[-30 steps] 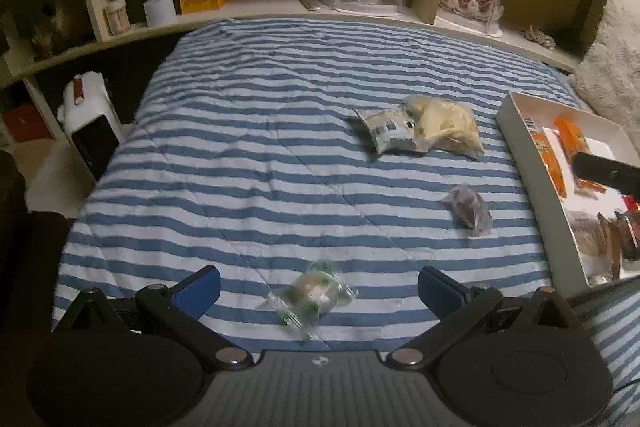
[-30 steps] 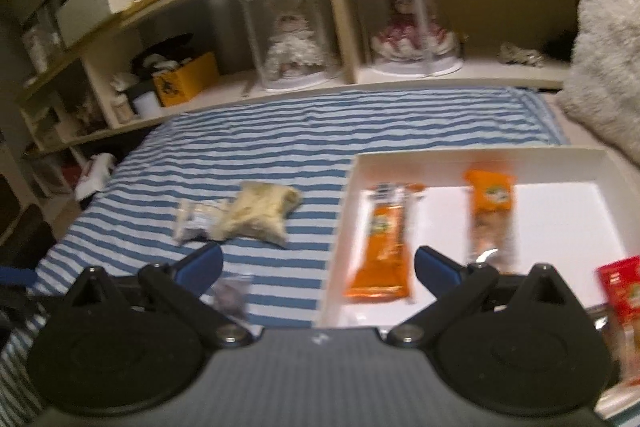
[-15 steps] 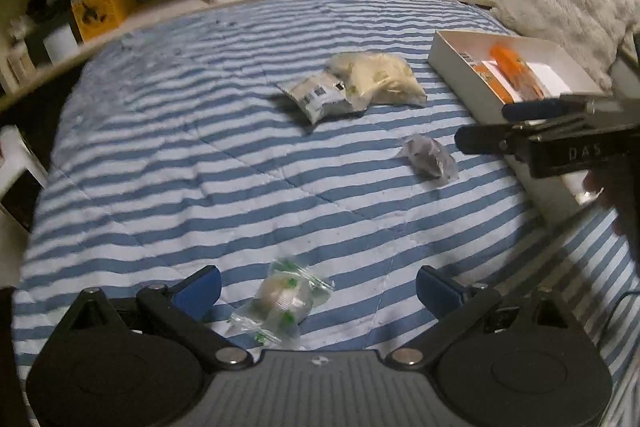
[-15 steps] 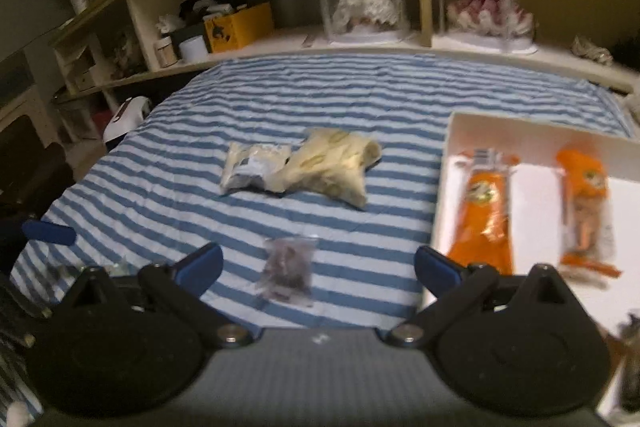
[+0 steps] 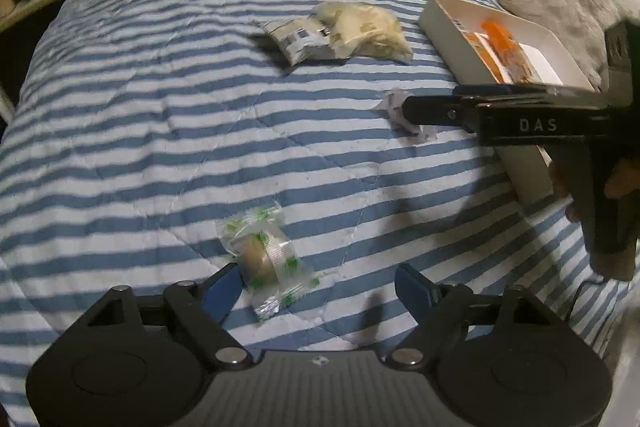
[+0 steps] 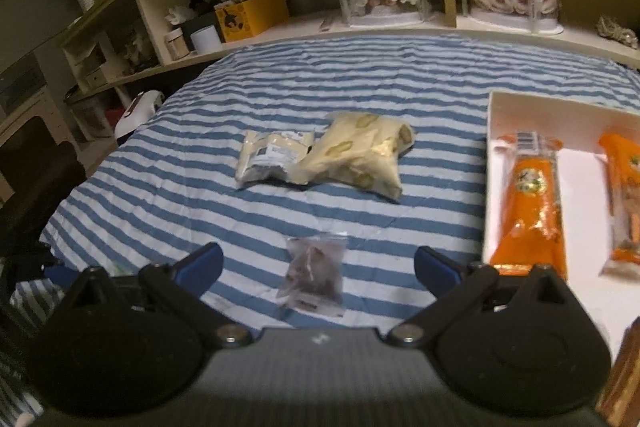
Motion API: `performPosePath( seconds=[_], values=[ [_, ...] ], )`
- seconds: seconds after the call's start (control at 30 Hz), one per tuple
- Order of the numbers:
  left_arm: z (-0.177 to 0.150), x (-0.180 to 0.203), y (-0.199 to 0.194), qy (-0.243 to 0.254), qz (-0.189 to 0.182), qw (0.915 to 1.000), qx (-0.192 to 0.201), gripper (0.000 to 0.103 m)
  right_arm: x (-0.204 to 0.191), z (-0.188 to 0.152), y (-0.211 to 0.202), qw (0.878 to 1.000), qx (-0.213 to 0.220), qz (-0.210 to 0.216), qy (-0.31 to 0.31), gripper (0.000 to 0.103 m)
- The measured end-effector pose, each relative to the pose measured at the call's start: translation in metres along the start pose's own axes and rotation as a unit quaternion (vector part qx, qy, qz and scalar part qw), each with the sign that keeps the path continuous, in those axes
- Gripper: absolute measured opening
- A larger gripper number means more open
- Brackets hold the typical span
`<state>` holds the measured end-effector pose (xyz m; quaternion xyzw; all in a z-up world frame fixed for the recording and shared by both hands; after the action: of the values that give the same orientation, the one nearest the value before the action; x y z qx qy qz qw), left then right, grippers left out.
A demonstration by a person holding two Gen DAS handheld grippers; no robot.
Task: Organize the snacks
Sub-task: 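Grasp the clear green-dotted candy with the left tool while the right tool grasps the small clear bag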
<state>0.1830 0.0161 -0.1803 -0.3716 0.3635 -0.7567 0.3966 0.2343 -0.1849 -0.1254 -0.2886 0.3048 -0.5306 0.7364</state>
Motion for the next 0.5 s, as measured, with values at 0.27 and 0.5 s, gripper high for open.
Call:
performPosePath(
  seconds=[0.27,0.5],
  values=[
    [0.002,-0.018,-0.003,-0.105,0.018,0.9939,0.027,0.056,0.0,0.001,0.008,1.0,-0.001,-0.016,-0.004,0.075],
    [0.004,-0.026,-0.005,-0.154,0.03,0.9863,0.05,0.04,-0.014,-0.007,0.013,0.999,-0.018,-0.006,-0.05,0.05]
  ],
)
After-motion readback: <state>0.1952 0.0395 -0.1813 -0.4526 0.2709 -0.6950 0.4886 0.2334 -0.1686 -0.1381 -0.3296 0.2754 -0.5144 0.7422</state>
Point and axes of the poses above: each gripper's, at about its wrist camera, not at the fingertips, and y roughly the way its jaws point, x to its right, z to its top, the point moved 9 cm from there along y, roughly the way its jaws point, and after that the axes turned 7 degrees about -z, right-handed, at the moved point
